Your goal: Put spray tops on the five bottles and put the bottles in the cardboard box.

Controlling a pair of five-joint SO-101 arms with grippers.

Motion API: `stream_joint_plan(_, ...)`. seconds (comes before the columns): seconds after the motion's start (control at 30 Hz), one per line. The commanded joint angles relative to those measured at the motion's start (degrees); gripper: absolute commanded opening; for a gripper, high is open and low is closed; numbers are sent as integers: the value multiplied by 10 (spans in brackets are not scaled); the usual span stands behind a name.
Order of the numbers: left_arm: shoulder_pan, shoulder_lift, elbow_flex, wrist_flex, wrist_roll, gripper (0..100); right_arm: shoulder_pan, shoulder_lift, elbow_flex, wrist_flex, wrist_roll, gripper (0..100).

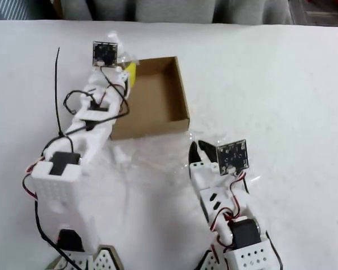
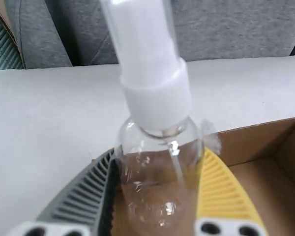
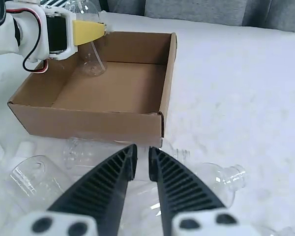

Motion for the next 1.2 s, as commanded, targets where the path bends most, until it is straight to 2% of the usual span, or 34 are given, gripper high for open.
stream_joint_plan(0.0,-17,-6,-29,-14,-7,24,4,-5,-4,-13,8,17)
stream_joint_plan(0.23,-19,-4,-28,-13,-9,35,4,-5,-4,-13,8,17)
stream_joint_plan(0.47,-17,-6,-5,-15,-4,217,4,-5,-4,-13,8,17)
stream_joint_plan(0.87,-20,-7,-2,-13,-4,221,5,-6,-4,-13,8,17)
stream_joint_plan(1.17,-32,-6,-1,-12,-4,343,7,-6,-4,-13,8,17)
